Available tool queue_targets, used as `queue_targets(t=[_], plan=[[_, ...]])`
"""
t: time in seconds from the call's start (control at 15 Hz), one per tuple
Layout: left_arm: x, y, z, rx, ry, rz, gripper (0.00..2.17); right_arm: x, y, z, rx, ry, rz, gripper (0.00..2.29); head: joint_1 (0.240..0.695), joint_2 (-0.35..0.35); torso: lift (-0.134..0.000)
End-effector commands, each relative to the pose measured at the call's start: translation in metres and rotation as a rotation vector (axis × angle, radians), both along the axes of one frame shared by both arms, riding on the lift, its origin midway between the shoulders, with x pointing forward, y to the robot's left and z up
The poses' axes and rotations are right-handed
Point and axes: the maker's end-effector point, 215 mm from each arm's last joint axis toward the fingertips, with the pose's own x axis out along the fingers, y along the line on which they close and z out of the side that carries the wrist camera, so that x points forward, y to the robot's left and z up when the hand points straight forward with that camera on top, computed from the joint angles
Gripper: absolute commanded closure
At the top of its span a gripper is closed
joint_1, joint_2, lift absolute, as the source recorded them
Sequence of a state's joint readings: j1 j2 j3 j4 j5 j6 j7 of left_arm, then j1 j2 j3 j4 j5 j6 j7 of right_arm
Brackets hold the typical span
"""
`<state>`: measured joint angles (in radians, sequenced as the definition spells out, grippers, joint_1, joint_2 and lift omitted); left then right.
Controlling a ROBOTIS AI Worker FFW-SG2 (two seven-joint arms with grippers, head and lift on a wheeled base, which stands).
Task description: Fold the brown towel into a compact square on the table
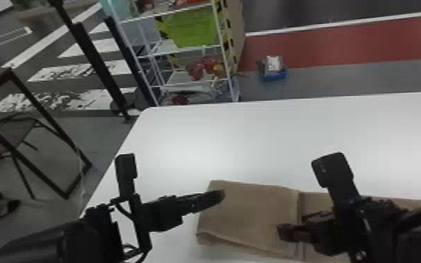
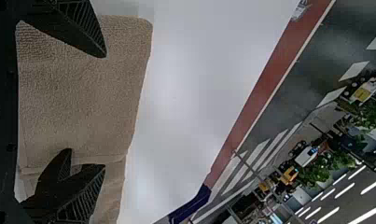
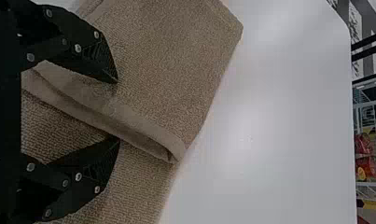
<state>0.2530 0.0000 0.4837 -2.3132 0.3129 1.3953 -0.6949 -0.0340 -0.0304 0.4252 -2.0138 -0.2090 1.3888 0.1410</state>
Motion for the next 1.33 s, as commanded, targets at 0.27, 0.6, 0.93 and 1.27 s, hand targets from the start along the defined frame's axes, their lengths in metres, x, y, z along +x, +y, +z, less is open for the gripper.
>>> queue_targets(t=[0.27,0.6,0.93,1.27], plan=[[0.000,-0.001,0.000,-0.004,-0.001,0.000,0.04,0.012,0.005,0.011,0.007,-0.040,0.001,0.48,0.695,0.350,-0.123],[-0.003,-0.002,0.001,-0.008,0.002,-0.005,0.04,0.013,0.006,0.011,0.005,-0.028,0.002,0.49,0.695,0.350,-0.123],[-0.005,-0.004,0.004,-0.005,0.000,-0.011,0.04,0.006,0.006,0.006,-0.006,-0.007,0.010,0.62,0.695,0.350,-0.123],[-0.007,-0.004,0.003,-0.008,0.003,-0.012,0.04,0.002,0.007,0.003,-0.007,0.007,0.019,1.43,0.695,0.350,-0.123]])
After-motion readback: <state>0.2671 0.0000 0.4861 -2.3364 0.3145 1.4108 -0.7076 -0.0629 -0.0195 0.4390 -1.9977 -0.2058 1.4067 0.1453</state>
